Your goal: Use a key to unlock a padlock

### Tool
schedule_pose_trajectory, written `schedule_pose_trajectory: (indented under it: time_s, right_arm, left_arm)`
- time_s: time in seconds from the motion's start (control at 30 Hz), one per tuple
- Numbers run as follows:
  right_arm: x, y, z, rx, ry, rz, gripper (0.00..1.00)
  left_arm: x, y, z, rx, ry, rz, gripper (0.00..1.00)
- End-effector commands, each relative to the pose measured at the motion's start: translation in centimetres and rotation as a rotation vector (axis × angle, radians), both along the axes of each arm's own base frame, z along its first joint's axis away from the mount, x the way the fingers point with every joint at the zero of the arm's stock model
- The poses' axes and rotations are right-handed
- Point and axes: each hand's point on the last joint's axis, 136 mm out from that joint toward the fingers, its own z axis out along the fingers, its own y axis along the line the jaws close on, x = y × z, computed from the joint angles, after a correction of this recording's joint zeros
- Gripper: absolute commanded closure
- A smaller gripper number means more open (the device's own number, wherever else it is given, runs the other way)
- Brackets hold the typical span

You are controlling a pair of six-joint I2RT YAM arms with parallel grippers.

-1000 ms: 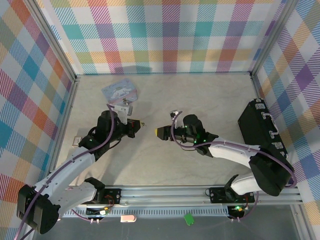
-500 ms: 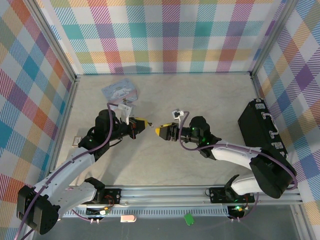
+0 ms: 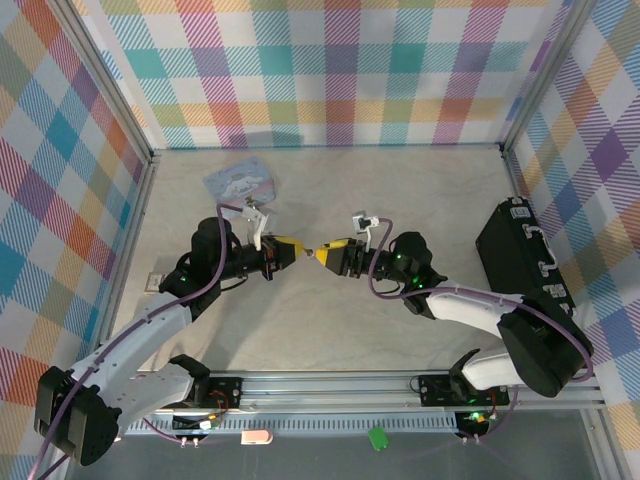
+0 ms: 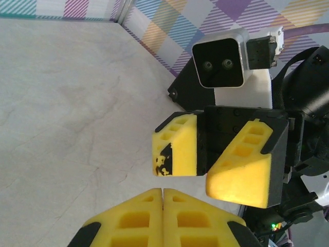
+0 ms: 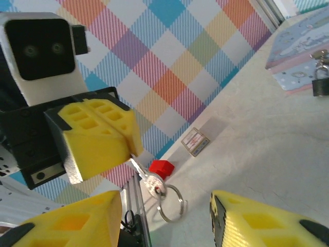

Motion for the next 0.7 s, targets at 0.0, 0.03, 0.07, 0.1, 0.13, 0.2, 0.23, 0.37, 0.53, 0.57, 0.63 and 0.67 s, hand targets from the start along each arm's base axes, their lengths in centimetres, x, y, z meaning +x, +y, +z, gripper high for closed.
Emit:
schedule_pose_trajectory:
  time_s: [0.0, 0.03, 0.07, 0.1, 0.13, 0.2, 0.23, 0.37, 0.53, 0.57, 0.63, 0.67]
  right_arm:
    - [-1.1, 0.0, 0.9, 0.044, -0.037, 0.051, 0.53]
    - [-1.1, 0.0, 0.8, 0.041, -0.033, 0.052, 0.53]
    - [-1.2, 0.0, 0.6, 0.04, -0.032, 0.054, 0.53]
    - [-1.2, 0.0, 0.5, 0.039, -0.033, 0.054, 0.53]
    - [-1.2, 0.0, 0.5, 0.04, -0.032, 0.057, 0.53]
    - [-1.4, 0.1, 0.4, 0.044, -0.029, 0.073, 0.54]
    - [-1.5, 0.2, 0.5, 0.047, -0.029, 0.084, 0.54]
    - [-1.7, 0.3, 0.7, 0.058, -0.035, 0.103, 0.55]
    - [-2.0, 0.6, 0.8, 0.065, -0.04, 0.128, 0.57]
    - [-2.0, 0.6, 0.8, 0.066, -0.04, 0.132, 0.58]
    - [-2.1, 0.7, 0.8, 0.065, -0.04, 0.142, 0.6]
    - [-2.2, 0.8, 0.8, 0.066, -0.042, 0.147, 0.61]
  left_arm:
    - [-0.7, -0.7, 1.3, -0.042, -0.031, -0.05, 1.0]
    - [-0.7, -0.8, 1.3, -0.045, -0.031, -0.056, 1.0]
    - [-0.8, -0.8, 1.3, -0.048, -0.03, -0.059, 1.0]
    - [-0.8, -0.9, 1.4, -0.051, -0.028, -0.064, 1.0]
    - [-0.9, -0.9, 1.4, -0.054, -0.028, -0.069, 1.0]
    - [-1.1, -1.0, 1.6, -0.058, -0.029, -0.078, 1.0]
    - [-1.1, -1.1, 1.6, -0.06, -0.03, -0.081, 1.0]
    - [-1.3, -1.2, 1.7, -0.067, -0.03, -0.091, 1.0]
    - [-1.4, -1.4, 1.7, -0.069, -0.026, -0.101, 1.0]
    - [-1.5, -1.4, 1.7, -0.07, -0.025, -0.104, 1.0]
    - [-1.4, -1.5, 1.7, -0.07, -0.026, -0.104, 1.0]
    - [-1.5, -1.5, 1.7, -0.071, -0.027, -0.106, 1.0]
